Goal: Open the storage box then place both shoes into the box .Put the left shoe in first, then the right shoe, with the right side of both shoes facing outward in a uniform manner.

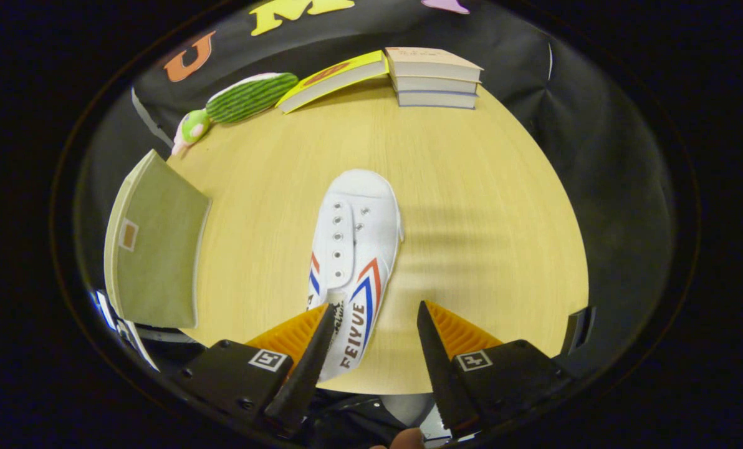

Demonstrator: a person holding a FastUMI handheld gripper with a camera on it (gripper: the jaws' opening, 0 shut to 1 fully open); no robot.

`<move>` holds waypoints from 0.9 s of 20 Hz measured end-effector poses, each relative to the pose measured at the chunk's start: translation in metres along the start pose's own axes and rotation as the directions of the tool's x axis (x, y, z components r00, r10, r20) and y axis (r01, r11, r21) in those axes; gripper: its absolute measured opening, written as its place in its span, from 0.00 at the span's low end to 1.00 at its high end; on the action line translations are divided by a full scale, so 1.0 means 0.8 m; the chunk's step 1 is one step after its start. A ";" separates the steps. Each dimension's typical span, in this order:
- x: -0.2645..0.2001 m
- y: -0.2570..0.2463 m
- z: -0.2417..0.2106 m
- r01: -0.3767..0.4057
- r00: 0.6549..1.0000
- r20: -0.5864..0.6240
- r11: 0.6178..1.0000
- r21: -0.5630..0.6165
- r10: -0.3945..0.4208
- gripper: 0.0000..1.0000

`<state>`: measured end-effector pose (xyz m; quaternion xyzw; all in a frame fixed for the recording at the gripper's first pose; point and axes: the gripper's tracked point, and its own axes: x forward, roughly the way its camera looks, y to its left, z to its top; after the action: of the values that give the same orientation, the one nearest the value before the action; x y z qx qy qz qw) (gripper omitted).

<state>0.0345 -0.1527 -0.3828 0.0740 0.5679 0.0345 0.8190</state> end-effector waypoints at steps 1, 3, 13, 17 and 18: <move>0.009 -0.003 0.000 -0.002 1.000 -0.009 1.000 0.008 0.002 0.84; 0.030 -0.002 -0.007 -0.017 0.999 -0.045 0.999 0.034 0.019 0.83; 0.036 0.016 -0.006 -0.149 0.987 -0.037 0.973 0.174 0.158 0.36; 0.034 0.011 -0.004 -0.205 0.975 -0.026 0.934 0.292 0.222 0.18; 0.033 0.013 -0.003 -0.221 0.970 -0.022 0.917 0.332 0.242 0.13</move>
<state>0.0416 -0.1388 -0.4063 0.2744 0.5784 0.0385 0.7673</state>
